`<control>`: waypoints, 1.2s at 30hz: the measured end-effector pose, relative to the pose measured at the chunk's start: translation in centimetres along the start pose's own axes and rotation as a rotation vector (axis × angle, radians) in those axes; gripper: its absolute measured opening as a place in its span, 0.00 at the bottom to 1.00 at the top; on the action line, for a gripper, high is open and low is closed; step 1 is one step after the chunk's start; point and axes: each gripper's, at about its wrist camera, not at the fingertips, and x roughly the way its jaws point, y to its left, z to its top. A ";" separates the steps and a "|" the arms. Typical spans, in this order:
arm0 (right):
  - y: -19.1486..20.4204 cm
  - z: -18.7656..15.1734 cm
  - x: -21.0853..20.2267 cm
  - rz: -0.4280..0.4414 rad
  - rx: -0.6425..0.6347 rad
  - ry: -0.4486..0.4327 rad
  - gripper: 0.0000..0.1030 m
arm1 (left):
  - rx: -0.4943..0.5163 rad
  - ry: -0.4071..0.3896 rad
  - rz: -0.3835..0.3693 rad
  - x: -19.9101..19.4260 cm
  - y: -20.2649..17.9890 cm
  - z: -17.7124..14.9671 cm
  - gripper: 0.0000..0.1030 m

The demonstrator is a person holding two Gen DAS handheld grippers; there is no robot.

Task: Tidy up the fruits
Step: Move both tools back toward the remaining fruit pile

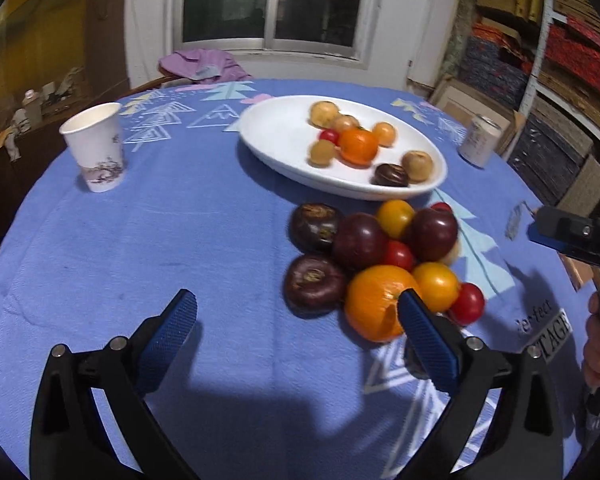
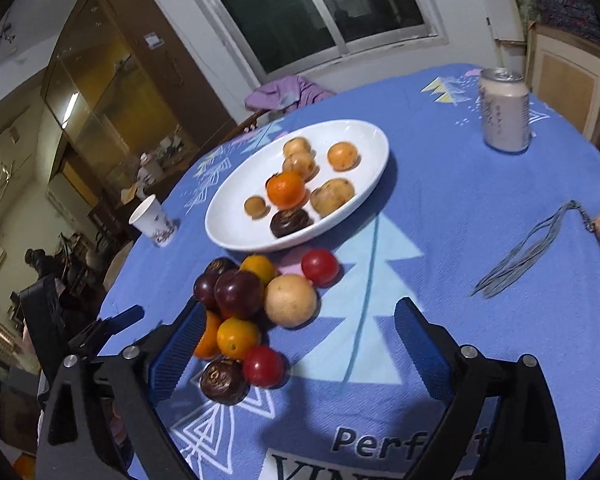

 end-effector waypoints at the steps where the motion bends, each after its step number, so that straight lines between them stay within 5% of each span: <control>1: 0.1 -0.1 0.1 0.002 -0.001 0.005 0.93 | 0.008 0.002 -0.009 0.1 -0.3 0.0 0.96; 16: -1.0 0.1 -0.2 0.000 0.069 0.004 0.94 | 0.110 -0.002 0.019 1.8 -2.1 0.6 0.96; 23: -1.2 0.4 -1.2 0.014 0.088 -0.020 0.94 | -0.080 -0.036 0.056 -1.7 2.8 -0.3 0.96; 27: -0.6 0.4 -1.3 0.025 0.066 -0.021 0.94 | -0.168 -0.033 -0.036 -1.3 4.3 0.7 0.96; 36: -1.0 0.3 -0.8 0.012 0.075 -0.003 0.94 | -0.127 0.090 -0.097 3.1 2.0 3.2 0.96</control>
